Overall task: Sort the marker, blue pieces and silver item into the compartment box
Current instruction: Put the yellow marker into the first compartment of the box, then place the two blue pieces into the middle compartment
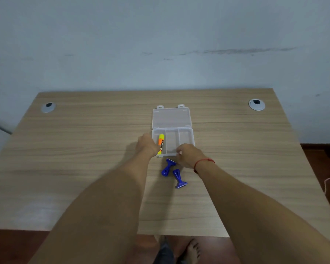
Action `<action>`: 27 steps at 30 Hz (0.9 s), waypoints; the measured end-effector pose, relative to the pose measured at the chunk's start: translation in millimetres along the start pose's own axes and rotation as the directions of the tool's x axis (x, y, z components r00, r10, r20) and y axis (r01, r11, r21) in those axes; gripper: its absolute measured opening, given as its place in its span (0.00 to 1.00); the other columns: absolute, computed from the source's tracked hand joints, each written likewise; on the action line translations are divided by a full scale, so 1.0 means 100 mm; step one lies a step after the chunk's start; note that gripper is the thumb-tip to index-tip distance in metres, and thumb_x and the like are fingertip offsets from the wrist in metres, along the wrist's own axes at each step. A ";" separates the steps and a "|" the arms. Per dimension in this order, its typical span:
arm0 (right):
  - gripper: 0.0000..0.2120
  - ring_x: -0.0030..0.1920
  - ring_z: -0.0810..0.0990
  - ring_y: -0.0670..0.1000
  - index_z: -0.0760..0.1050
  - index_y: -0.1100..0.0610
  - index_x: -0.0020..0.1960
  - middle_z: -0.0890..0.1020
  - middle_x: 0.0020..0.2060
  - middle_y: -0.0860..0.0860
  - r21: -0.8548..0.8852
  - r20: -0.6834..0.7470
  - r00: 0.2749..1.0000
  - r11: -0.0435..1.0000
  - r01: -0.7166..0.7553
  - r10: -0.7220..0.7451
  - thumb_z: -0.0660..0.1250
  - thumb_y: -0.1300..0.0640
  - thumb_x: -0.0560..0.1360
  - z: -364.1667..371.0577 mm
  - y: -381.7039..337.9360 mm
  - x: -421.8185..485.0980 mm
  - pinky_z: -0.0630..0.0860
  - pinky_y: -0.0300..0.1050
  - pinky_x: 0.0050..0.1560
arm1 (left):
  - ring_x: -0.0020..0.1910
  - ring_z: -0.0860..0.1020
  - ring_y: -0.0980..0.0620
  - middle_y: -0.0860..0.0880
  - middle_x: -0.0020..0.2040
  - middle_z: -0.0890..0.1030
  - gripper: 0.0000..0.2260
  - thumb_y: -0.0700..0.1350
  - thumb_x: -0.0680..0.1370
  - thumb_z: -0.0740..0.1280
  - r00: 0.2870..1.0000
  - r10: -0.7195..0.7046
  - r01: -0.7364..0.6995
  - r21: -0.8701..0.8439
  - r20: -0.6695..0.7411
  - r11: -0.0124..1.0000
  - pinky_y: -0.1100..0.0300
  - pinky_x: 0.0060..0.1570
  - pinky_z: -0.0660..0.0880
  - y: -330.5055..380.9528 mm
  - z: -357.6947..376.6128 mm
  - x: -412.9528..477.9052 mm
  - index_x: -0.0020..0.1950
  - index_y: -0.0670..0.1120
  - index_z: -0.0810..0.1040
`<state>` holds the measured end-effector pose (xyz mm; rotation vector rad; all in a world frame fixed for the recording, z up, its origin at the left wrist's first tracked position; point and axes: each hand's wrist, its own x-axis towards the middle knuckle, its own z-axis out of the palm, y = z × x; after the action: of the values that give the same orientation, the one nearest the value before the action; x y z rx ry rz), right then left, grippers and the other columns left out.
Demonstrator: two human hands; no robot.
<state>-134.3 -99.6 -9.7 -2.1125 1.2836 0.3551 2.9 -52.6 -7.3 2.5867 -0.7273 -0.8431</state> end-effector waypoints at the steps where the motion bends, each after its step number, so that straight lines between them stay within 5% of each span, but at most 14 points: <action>1: 0.16 0.63 0.77 0.57 0.75 0.59 0.65 0.78 0.63 0.57 0.011 -0.023 1.000 1.000 0.011 -0.011 0.62 0.57 0.79 -0.01 0.01 -0.04 0.73 0.52 0.66 | 0.60 0.79 0.43 0.44 0.62 0.78 0.20 0.46 0.71 0.71 1.000 -0.007 0.007 0.000 0.001 1.000 0.55 0.51 0.75 -0.02 0.01 -0.04 0.62 0.42 0.77; 10: 0.10 0.46 0.78 0.57 0.78 0.63 0.50 0.79 0.47 0.58 -0.011 0.018 1.000 1.000 -0.017 0.017 0.67 0.57 0.74 0.24 0.15 -0.32 0.78 0.47 0.47 | 0.47 0.79 0.44 0.45 0.50 0.82 0.10 0.46 0.73 0.68 0.996 0.012 -0.017 0.064 0.091 0.998 0.58 0.40 0.72 -0.19 0.33 -0.46 0.48 0.41 0.80; 14: 0.16 0.56 0.79 0.58 0.76 0.63 0.56 0.78 0.57 0.59 -0.057 0.031 0.999 0.998 -0.017 0.019 0.69 0.54 0.73 0.42 0.20 -0.37 0.75 0.48 0.55 | 0.52 0.81 0.42 0.42 0.52 0.83 0.11 0.48 0.73 0.70 0.986 0.099 -0.114 0.104 0.134 0.988 0.58 0.41 0.71 -0.31 0.49 -0.49 0.35 0.45 0.73; 20: 0.08 0.45 0.77 0.57 0.71 0.57 0.48 0.76 0.44 0.54 -0.053 -0.018 0.999 0.998 -0.037 0.036 0.64 0.53 0.77 0.52 0.17 -0.39 0.70 0.45 0.43 | 0.53 0.80 0.42 0.43 0.54 0.81 0.10 0.45 0.75 0.67 0.979 0.172 -0.193 0.219 0.111 0.957 0.56 0.45 0.73 -0.33 0.51 -0.58 0.52 0.40 0.82; 24: 0.10 0.41 0.73 0.55 0.69 0.58 0.45 0.75 0.43 0.53 -0.016 -0.066 0.993 0.995 -0.100 0.099 0.62 0.51 0.78 0.59 0.17 -0.38 0.69 0.45 0.42 | 0.43 0.76 0.46 0.46 0.46 0.78 0.09 0.50 0.75 0.68 0.982 0.170 -0.182 0.177 0.082 0.967 0.63 0.30 0.65 -0.34 0.45 -0.64 0.46 0.44 0.80; 27: 0.11 0.46 0.78 0.56 0.76 0.61 0.54 0.81 0.50 0.56 0.004 -0.072 0.992 0.995 -0.104 0.104 0.65 0.55 0.76 0.46 0.18 -0.31 0.71 0.45 0.44 | 0.42 0.74 0.46 0.45 0.43 0.77 0.04 0.46 0.74 0.69 0.992 0.125 -0.126 0.096 0.017 0.987 0.61 0.28 0.64 -0.26 0.35 -0.61 0.42 0.47 0.77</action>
<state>-160.7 -54.0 -34.9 -2.0794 1.4392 0.3256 -51.9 -1.9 -18.4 2.5897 -0.9454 -0.8021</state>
